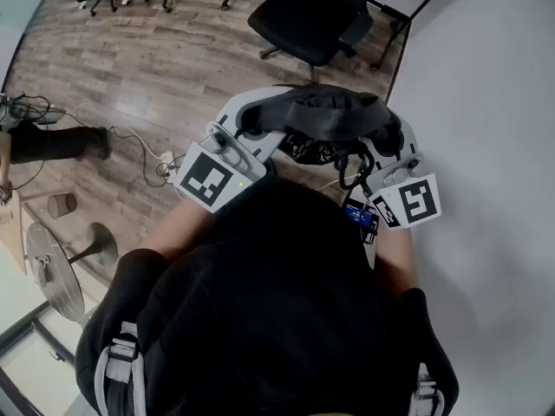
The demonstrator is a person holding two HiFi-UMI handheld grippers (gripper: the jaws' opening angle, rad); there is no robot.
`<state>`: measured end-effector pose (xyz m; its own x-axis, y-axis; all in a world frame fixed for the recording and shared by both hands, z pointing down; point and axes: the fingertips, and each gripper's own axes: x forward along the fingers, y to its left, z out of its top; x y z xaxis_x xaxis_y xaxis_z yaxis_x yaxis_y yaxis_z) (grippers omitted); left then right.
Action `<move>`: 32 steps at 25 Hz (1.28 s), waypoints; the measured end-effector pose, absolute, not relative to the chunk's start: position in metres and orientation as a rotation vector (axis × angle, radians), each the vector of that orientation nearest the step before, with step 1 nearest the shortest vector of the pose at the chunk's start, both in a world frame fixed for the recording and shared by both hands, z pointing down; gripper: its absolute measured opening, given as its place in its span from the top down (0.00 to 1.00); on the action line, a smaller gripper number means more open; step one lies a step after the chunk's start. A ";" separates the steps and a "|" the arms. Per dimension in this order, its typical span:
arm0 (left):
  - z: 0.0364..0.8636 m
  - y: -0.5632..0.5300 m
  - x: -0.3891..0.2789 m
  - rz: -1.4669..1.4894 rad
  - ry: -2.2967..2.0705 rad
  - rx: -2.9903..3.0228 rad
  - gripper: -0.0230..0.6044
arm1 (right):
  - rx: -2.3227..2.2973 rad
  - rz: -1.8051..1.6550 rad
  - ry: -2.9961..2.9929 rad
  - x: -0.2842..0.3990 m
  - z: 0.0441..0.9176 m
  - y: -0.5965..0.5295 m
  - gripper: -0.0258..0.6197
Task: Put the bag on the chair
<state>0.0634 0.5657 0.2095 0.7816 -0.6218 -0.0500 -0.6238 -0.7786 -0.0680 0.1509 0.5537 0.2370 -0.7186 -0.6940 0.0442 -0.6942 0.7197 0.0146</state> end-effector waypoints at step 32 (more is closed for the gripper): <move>0.217 0.460 -0.001 0.042 1.021 -2.921 0.89 | 1.212 0.056 -2.825 0.086 0.248 0.451 0.86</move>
